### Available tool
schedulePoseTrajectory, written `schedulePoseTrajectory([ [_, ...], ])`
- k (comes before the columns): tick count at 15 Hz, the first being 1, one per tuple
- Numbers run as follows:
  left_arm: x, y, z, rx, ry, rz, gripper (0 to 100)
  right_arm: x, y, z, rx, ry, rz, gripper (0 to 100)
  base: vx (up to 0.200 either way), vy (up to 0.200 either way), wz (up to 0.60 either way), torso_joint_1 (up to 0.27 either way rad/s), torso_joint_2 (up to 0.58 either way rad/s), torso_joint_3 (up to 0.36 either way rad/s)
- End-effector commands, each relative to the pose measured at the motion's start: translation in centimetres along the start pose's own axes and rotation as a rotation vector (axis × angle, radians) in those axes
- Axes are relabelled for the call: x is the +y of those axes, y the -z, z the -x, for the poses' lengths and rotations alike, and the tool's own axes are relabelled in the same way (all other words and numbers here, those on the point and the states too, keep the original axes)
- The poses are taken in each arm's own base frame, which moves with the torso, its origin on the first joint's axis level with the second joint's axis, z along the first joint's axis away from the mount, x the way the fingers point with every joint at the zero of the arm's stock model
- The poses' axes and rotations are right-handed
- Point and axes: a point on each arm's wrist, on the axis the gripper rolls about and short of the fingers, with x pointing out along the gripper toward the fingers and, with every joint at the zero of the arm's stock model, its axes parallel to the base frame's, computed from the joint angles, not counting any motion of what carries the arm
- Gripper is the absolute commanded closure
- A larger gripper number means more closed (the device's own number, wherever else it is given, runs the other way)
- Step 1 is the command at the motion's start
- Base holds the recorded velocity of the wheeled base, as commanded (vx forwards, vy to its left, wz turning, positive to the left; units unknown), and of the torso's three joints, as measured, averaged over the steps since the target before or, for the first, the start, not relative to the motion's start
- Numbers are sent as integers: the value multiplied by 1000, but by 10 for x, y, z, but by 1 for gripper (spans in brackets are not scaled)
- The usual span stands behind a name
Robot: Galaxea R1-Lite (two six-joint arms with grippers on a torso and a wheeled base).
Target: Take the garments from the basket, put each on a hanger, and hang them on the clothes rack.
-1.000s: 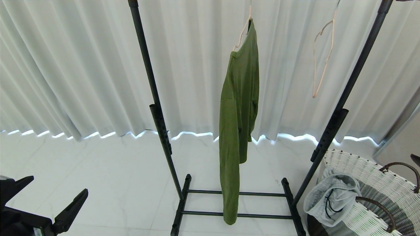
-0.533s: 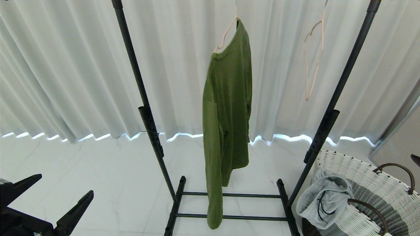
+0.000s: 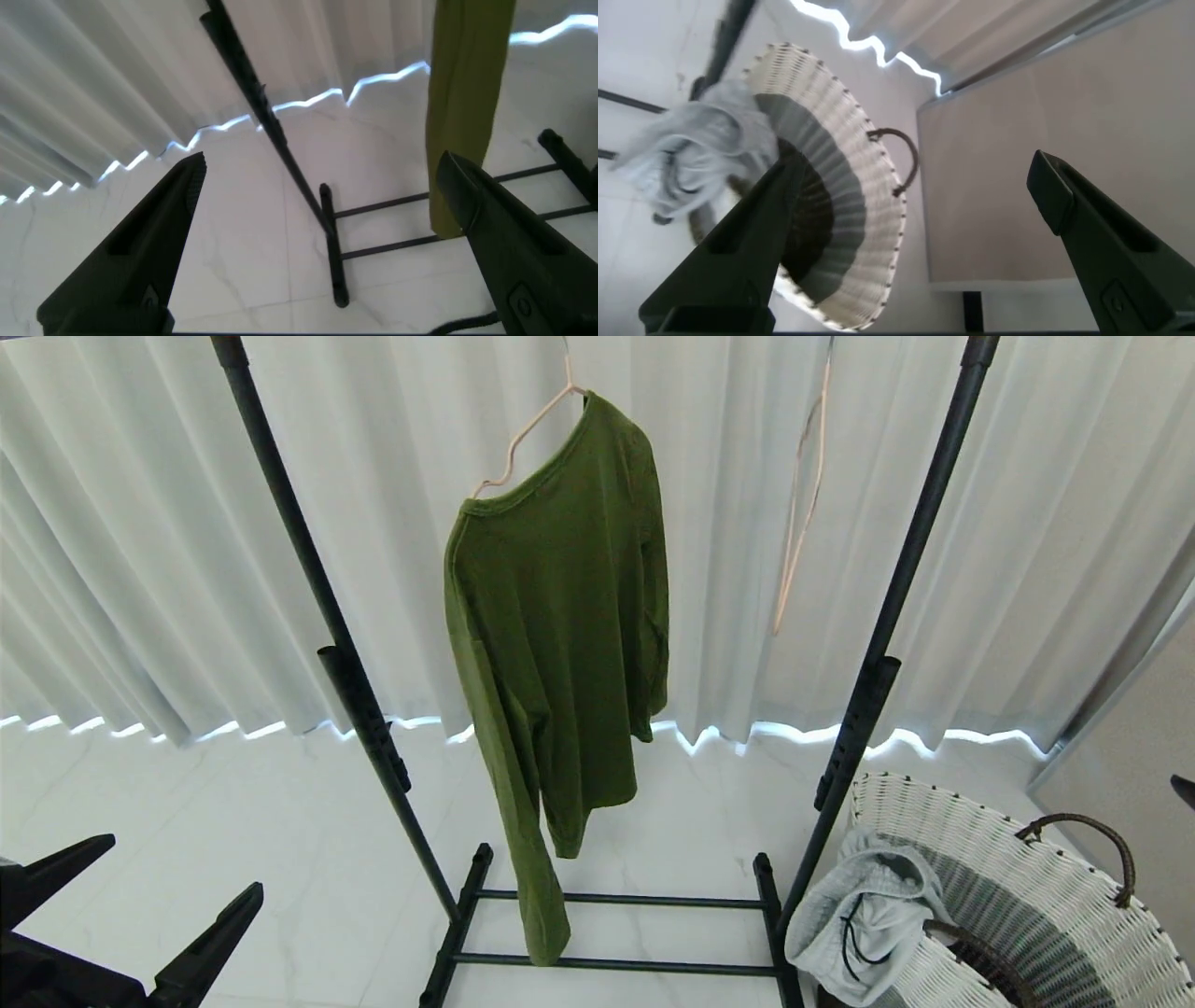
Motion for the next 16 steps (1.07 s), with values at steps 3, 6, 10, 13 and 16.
schedulePoseTrajectory([
  [3,1,-2,-1,-4,0,0,0,2,1,-2,9,-8,26,0,200,0,0,1,2,4],
  [6,0,-2,-1,-3,1,0,0,8,9,-7,44,-29,53,0,200,0,0,7,6,4],
  [10,-2,-4,-1,-22,34,-5,0,30,34,-21,148,-129,91,0,0,0,0,0,0,0],
  [13,-2,-11,-2,-50,60,-10,0,49,53,-35,224,-280,114,0,0,0,0,0,0,0],
  [16,-1,-17,-9,-40,63,-16,0,78,79,-49,310,-443,154,0,0,0,0,0,0,0],
])
